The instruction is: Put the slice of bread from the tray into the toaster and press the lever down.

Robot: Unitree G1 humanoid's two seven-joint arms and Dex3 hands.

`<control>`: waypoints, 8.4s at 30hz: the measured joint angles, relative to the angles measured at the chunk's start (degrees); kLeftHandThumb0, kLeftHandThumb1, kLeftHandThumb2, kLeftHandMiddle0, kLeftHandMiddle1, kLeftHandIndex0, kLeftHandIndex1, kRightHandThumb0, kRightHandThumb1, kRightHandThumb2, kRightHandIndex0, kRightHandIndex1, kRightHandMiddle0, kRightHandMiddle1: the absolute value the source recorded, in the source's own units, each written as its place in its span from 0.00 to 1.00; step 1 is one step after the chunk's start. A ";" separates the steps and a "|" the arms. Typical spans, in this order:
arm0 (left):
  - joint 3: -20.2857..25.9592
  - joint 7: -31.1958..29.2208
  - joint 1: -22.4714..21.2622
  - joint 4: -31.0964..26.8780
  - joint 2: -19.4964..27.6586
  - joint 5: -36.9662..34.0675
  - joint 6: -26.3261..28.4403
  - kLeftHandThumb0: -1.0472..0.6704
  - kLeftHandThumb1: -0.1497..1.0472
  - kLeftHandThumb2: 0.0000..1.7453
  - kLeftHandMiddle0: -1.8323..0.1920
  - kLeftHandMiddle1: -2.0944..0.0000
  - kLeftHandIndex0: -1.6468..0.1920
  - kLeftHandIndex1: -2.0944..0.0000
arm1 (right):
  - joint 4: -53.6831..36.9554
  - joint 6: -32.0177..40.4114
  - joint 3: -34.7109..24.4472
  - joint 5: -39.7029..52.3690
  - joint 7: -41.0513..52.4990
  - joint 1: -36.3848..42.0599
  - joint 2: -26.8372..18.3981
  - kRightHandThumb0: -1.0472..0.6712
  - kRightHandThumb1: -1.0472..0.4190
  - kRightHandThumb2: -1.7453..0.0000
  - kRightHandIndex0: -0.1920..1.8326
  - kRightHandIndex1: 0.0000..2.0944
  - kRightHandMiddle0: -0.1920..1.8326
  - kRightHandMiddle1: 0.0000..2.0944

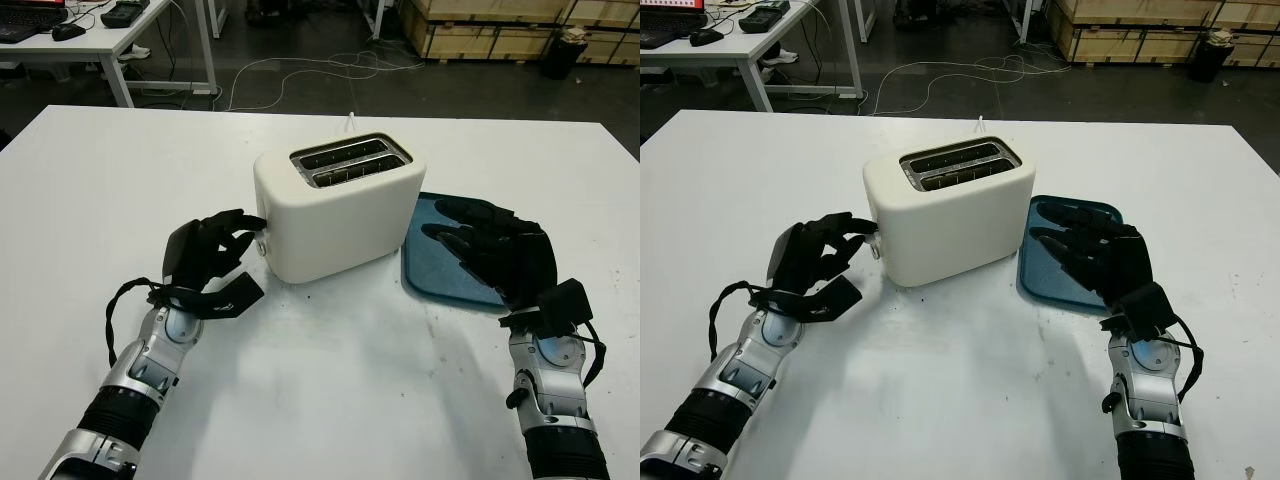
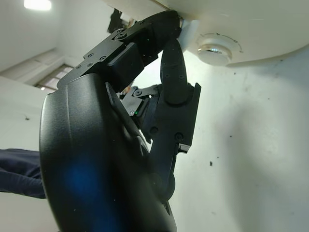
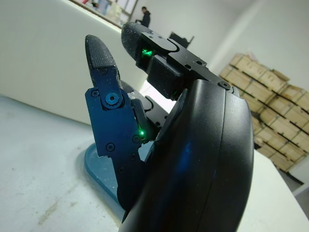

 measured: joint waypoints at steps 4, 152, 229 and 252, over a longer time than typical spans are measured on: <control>-0.36 -0.59 -0.82 0.08 1.37 0.17 -0.63 0.45 0.89 0.19 0.54 0.45 0.38 0.84 | 0.00 0.00 0.00 0.00 0.01 0.00 0.00 0.35 0.13 1.00 0.64 0.01 0.61 0.00; -2.59 -7.99 -2.33 -7.11 7.38 -0.59 -0.69 0.41 0.89 0.11 0.52 0.38 0.34 0.79 | -0.09 0.94 -1.05 -0.02 0.47 0.67 -1.76 0.35 0.13 1.00 0.64 0.00 0.60 0.00; 4.59 -34.64 -18.26 -11.02 21.33 10.33 -10.76 0.37 0.88 0.00 0.37 0.55 0.16 0.97 | 5.23 -1.12 -0.78 -0.31 2.13 -4.47 -0.34 0.33 0.14 1.00 0.65 0.00 0.60 0.00; 4.35 -35.32 -17.82 -8.69 19.99 9.63 -12.07 0.39 0.89 0.00 0.48 0.32 0.17 0.97 | 5.20 -0.95 -0.77 -0.18 1.92 -4.36 -0.33 0.33 0.14 1.00 0.64 0.00 0.60 0.00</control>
